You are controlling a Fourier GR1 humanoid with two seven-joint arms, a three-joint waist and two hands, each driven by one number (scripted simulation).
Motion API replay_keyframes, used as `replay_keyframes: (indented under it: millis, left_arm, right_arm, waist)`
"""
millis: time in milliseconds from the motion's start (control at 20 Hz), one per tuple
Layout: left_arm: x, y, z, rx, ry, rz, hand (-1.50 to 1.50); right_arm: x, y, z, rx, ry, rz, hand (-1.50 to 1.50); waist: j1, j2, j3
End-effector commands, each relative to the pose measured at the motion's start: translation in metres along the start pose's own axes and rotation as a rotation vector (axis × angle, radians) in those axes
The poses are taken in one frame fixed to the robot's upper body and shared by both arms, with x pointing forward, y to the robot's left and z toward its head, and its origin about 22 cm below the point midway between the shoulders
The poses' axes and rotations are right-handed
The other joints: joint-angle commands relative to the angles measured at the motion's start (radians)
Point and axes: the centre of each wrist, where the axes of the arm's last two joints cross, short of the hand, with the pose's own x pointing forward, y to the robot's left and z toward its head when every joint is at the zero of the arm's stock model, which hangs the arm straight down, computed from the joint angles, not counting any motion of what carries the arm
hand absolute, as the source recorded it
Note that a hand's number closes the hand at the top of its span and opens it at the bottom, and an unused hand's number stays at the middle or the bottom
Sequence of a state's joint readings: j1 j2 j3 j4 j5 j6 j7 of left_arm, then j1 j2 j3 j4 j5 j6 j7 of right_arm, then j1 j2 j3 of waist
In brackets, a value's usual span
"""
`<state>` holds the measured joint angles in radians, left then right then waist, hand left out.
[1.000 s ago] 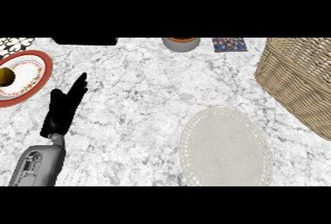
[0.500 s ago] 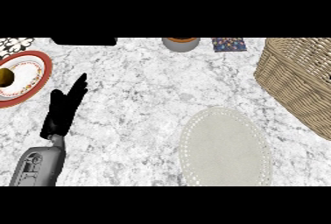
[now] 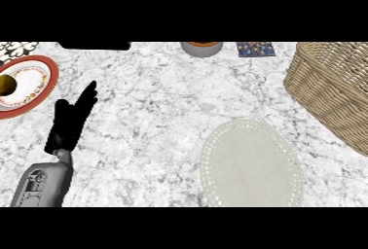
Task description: Pick the croissant from the placemat and place it in the basket
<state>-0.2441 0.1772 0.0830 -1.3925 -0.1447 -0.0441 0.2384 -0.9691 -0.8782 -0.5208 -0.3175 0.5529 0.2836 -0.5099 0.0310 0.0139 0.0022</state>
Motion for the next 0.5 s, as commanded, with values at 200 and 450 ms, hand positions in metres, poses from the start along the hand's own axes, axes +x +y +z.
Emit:
replay_keyframes:
  millis: [200,450]
  left_arm:
    - [0.009,-0.014,-0.006,0.007,-0.032,-0.017,0.00]
    - [0.004,-0.011,-0.001,-0.018,-0.032,0.005,0.00]
  right_arm:
    - [-0.018,-0.070,0.045,-0.135,0.148,-0.106,-1.50]
    - [-0.034,-0.100,0.082,-0.151,0.158,-0.104,-1.50]
  waist:
    - [0.009,0.012,0.004]
    - [0.017,0.016,0.007]
